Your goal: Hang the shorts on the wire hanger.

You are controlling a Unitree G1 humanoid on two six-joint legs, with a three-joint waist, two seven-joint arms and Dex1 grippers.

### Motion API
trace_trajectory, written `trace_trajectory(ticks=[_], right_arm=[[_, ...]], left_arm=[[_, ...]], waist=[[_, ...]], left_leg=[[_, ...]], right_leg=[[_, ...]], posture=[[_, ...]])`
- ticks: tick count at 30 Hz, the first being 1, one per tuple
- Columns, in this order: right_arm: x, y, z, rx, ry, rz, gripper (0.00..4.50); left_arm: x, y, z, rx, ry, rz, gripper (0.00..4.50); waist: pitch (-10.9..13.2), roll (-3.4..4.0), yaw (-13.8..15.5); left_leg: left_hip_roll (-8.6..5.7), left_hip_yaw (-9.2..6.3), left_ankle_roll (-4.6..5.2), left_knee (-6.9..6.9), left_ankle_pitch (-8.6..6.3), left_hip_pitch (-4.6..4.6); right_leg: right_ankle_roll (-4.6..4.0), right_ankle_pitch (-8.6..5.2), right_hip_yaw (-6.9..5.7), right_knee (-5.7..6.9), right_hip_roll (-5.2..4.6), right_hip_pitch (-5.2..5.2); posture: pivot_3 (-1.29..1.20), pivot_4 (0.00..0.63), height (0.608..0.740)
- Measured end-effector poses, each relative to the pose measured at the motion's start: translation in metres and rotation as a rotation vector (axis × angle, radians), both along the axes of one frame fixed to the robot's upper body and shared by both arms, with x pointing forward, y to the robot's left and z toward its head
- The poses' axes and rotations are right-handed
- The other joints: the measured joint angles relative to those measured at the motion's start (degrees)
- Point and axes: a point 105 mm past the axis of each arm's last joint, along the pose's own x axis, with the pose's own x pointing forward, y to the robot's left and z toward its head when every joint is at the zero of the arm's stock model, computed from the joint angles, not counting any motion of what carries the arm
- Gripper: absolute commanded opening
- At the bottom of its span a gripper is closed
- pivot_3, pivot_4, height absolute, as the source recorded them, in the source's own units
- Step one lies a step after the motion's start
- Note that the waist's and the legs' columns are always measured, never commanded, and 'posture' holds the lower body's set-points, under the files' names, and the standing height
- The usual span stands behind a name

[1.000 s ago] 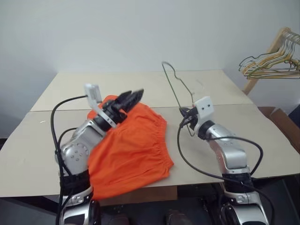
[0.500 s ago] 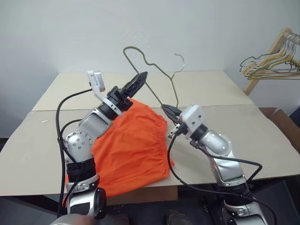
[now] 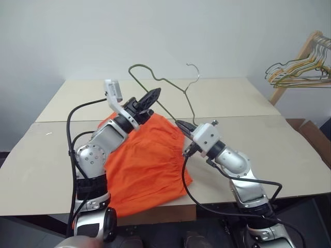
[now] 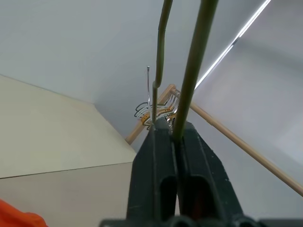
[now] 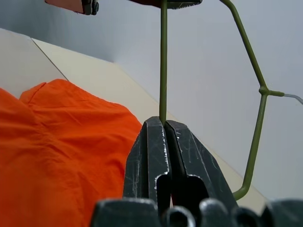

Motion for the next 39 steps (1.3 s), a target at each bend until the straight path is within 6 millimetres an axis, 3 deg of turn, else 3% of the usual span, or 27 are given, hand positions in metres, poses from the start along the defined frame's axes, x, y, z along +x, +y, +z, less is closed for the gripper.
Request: trace_trajectory(ticks=[3,8,13,16,19,22,27,33,39], right_arm=[[-0.001,-0.001,-0.003,-0.029,0.007,0.014,0.81],[-0.002,-0.001,-0.005,-0.055,0.015,0.036,2.58],[-0.01,-0.004,0.003,-0.025,0.047,0.119,4.42],[-0.02,-0.019,0.002,0.06,0.303,0.262,4.48],[-0.027,-0.049,0.0,0.117,0.592,0.358,4.48],[-0.029,-0.069,0.003,0.108,0.734,0.417,4.48],[-0.037,-0.08,-0.002,0.15,0.938,0.558,4.48],[-0.051,-0.061,-0.008,0.15,0.99,0.715,4.48],[-0.046,-0.03,-0.002,0.225,0.995,0.783,4.48]], left_arm=[[0.0,-0.004,-0.003,0.073,-0.024,0.006,0.0],[0.004,-0.012,-0.018,0.291,-0.076,0.041,0.0],[0.002,-0.001,-0.008,0.302,-0.167,0.049,0.0],[-0.012,0.018,0.007,0.258,-0.256,-0.032,0.0],[-0.042,0.038,0.025,0.235,-0.402,-0.163,0.0],[-0.07,0.044,0.041,0.2,-0.519,-0.317,0.0],[-0.086,0.055,0.056,0.102,-0.607,-0.393,0.0],[-0.088,0.053,0.058,0.065,-0.624,-0.416,0.0],[-0.088,0.046,0.054,0.025,-0.615,-0.442,0.0]], waist=[[0.0,0.0,0.0],[0.0,0.0,-0.1],[0.0,0.01,-0.1],[0.0,0.02,-0.2],[0.0,0.03,-0.2],[0.1,0.05,-0.1],[0.1,0.07,0.0],[0.1,0.07,0.0],[0.1,0.08,-0.1]], left_leg=[[-0.01,0.0,0.0,0.0,0.0,0.01],[-0.01,0.0,0.0,-0.01,0.0,0.05],[0.0,0.0,0.0,-0.01,0.0,0.02],[0.02,0.01,0.01,0.0,0.0,0.02],[0.04,0.05,0.02,0.0,-0.01,0.04],[0.06,0.07,0.06,-0.01,-0.03,0.34],[0.07,0.02,0.11,-0.01,-0.06,0.56],[0.07,-0.04,0.13,-0.01,-0.08,0.5],[0.07,-0.05,0.13,-0.01,-0.07,0.49]], right_leg=[[0.0,0.0,0.0,-0.01,0.0,0.02],[0.0,0.0,0.0,-0.01,0.01,0.03],[0.0,0.0,0.0,-0.02,0.01,0.01],[0.0,0.0,-0.01,-0.03,0.0,0.04],[-0.01,-0.01,-0.03,-0.07,0.0,0.06],[-0.01,-0.05,-0.07,-0.11,0.03,0.37],[0.05,-0.1,-0.1,-0.25,0.06,0.73],[0.04,-0.09,-0.1,-0.27,0.08,0.7],[0.04,-0.08,-0.1,-0.23,0.09,0.67]], posture=[[-0.04,0.0,0.74],[-0.04,0.0,0.74],[-0.05,0.0,0.74],[-0.03,0.0,0.74],[-0.03,0.0,0.74],[-0.02,0.0,0.74],[-0.02,0.0,0.74],[-0.03,0.0,0.74],[-0.03,0.0,0.74]])
